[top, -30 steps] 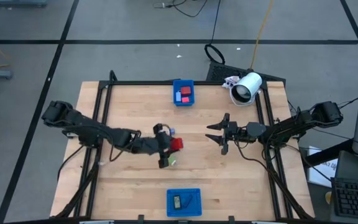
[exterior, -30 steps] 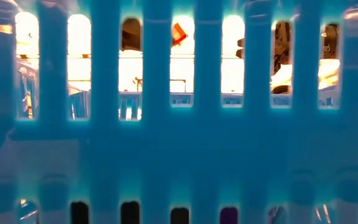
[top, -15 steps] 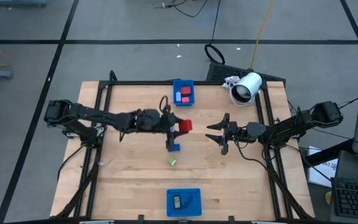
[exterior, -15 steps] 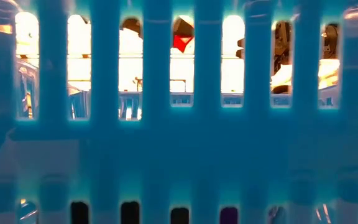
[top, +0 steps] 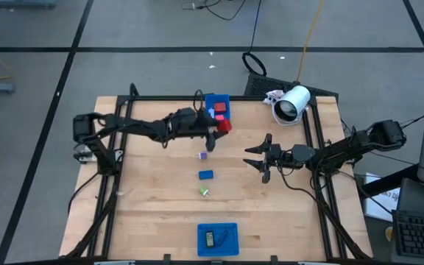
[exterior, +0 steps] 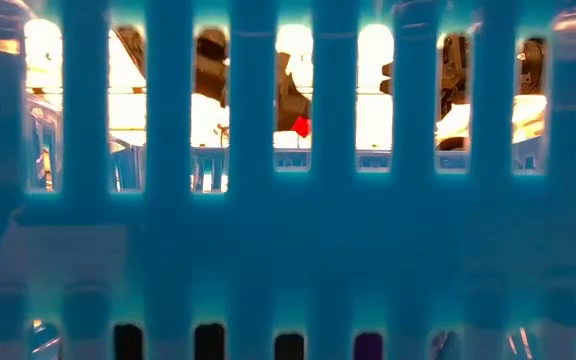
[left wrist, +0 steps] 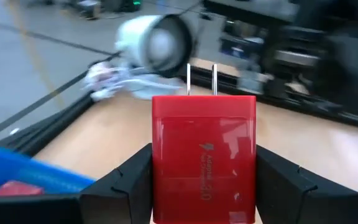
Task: Pick & Place Office items
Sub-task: Put the red charger adapter into the top blue bin
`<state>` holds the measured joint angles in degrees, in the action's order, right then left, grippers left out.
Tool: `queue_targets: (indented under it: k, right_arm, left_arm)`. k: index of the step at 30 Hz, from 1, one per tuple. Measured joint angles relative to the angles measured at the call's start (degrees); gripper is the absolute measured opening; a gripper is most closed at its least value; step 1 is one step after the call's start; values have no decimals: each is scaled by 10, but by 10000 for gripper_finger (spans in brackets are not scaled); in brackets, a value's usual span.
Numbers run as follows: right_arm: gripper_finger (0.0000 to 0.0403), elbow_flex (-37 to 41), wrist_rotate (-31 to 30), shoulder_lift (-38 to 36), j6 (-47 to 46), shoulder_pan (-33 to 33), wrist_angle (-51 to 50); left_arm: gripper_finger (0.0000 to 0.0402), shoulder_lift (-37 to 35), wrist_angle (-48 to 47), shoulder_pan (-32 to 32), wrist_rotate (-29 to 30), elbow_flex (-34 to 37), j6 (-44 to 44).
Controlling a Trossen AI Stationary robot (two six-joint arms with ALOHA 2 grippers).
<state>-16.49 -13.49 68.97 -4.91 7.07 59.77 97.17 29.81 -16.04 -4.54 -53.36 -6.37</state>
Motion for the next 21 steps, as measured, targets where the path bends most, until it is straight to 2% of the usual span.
queue_targets:
  k: [11, 21]
  right_arm:
    - [171, 0, -1, 0, 13, 0, 0]
    - [171, 0, -2, 0, 13, 0, 0]
  left_arm:
    - [210, 42, 32, -104, 6, -1, -78]
    - [210, 107, 97, -120, 53, -1, -105]
